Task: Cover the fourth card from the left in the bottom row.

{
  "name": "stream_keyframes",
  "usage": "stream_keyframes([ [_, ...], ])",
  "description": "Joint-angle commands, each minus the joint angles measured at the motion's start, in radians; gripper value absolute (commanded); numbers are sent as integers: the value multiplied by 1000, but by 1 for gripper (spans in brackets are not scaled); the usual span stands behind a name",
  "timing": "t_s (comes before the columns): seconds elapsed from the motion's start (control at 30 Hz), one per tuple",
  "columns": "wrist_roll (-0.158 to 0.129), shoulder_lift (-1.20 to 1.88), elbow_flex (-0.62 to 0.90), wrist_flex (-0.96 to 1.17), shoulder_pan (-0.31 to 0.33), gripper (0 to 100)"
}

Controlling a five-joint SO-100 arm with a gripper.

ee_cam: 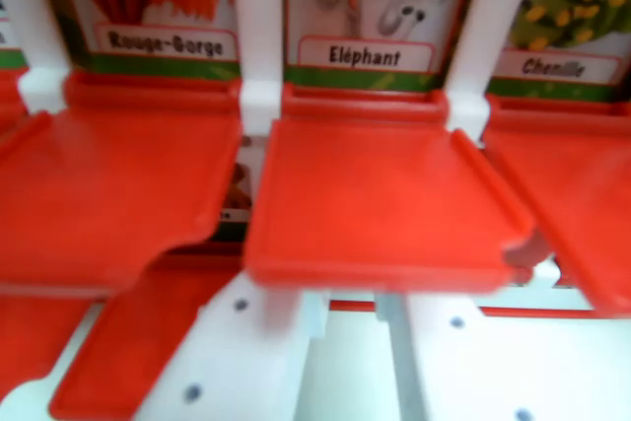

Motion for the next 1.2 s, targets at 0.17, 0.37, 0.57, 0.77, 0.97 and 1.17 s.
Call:
stream_keyframes([
  [0.17, -18, 316, 219, 0, -5, 0],
  [0.37, -29, 646, 466, 52, -9, 0],
  [0.57, -69, 1022, 657, 170, 14, 0],
  [0.77, -94, 1356, 738, 342, 26, 0],
  [0.97, -86, 1709, 784, 624, 44, 0],
  [1.17, -74, 1953, 723, 894, 63, 0],
])
